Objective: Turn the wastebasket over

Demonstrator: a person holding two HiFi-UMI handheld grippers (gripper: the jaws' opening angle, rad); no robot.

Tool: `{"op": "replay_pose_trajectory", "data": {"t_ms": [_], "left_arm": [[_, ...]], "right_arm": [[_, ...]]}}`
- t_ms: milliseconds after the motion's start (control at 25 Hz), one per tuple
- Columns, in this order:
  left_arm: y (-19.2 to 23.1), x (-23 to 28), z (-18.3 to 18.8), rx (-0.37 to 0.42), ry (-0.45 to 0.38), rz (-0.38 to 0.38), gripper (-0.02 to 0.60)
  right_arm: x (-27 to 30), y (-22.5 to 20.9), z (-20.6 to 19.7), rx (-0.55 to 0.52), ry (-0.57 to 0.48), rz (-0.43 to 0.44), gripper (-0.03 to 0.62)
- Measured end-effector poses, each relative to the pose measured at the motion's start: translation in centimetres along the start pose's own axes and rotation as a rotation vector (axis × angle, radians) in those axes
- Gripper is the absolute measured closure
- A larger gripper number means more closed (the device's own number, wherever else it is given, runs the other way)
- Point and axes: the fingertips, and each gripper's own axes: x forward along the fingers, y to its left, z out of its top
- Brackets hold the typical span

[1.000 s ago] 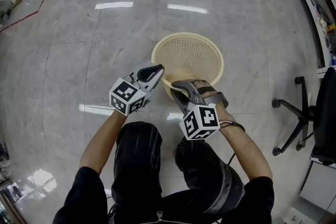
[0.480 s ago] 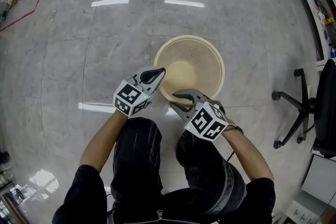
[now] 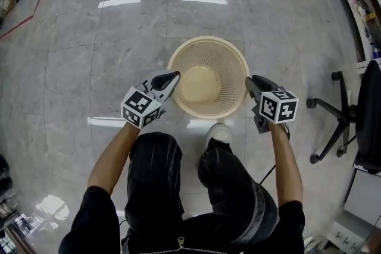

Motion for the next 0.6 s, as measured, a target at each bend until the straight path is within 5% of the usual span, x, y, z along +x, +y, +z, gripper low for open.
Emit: {"op": "replay_pose_trajectory", "data": {"t_ms": [320, 600], "left_arm": [[3.2, 1.2, 1.4, -0.013, -0.022, 0.058, 0.575], [4.5, 1.1, 1.2, 0.006, 0.004, 0.088, 0.575]], "right_arm": [[0.9, 0.8, -0.1, 0.111, 0.021, 0.025, 0.508], [0.9, 2.3, -1.1, 0.077, 0.027, 0.026, 0.494]]}}
